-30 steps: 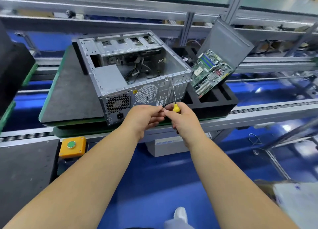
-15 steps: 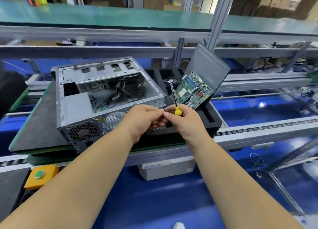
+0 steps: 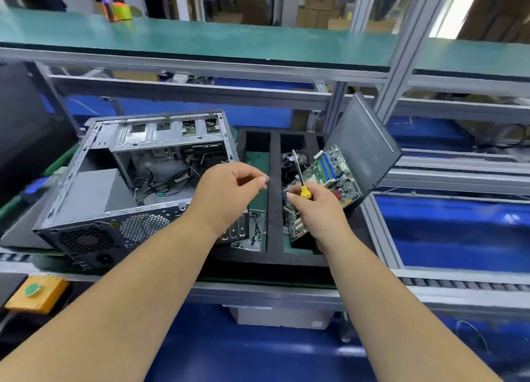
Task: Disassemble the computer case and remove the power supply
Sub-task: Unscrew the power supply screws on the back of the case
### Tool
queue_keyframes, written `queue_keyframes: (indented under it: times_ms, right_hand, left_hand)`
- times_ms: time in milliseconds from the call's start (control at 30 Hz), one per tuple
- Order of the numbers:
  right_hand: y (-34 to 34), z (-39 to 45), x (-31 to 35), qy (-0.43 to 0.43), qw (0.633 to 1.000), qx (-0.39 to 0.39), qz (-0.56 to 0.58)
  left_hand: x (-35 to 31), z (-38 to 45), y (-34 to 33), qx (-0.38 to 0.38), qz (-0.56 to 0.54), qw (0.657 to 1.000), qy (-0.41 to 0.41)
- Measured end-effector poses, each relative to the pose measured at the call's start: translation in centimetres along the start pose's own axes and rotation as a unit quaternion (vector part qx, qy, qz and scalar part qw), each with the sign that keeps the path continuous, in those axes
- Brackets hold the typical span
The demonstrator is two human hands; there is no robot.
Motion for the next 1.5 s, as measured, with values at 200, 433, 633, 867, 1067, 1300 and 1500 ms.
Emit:
queue_keyframes:
  times_ms: [200, 433, 633, 867, 1067, 1300, 1500]
  right_hand:
    - [-2.1, 4.7, -0.7, -0.026, 0.997, 0.060, -0.045]
    - [-6.1, 9.5, -1.2, -0.046, 0.987, 0.132, -0.073]
    - [-7.0, 11.3, -2.9, -0.109, 0.984, 0.112, -0.091]
    - [-6.7, 12.1, -4.8, -0.099, 0.953, 0.058, -0.279]
    - [-8.2, 12.9, -6.0, -0.098, 0.918, 0.087, -0.374]
    - [-9.4, 13.0, -7.0, -0.107, 0.901, 0.104, -0.406]
    - [-9.4, 13.3, -6.6, -0.111, 0.897, 0.122, -0.410]
  left_hand:
    - [0.8, 1.1, 0.6, -0.037, 0.079, 0.996, 0.009]
    - [2.9, 3.4, 2.0, -0.015, 0.207, 0.978, -0.021]
    - [4.7, 4.9, 2.7, -0.002, 0.219, 0.975, -0.026]
    - [6.4, 6.1, 2.6, -0.011, 0.202, 0.979, 0.010]
    - [7.3, 6.3, 2.6, -0.012, 0.182, 0.983, 0.016]
    - [7.7, 6.4, 2.8, -0.017, 0.159, 0.987, 0.029]
    - [7.8, 6.4, 2.9, -0.020, 0.151, 0.988, 0.033]
Point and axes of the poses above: each hand's wrist, its own z-axis towards the middle knuckle, its own y-axis out of the back of the hand, x = y × z, the point moved 1 cm from there along z, towards the middle knuckle, and after that the axes turned 15 degrees about -z, right-handed, at the moved point
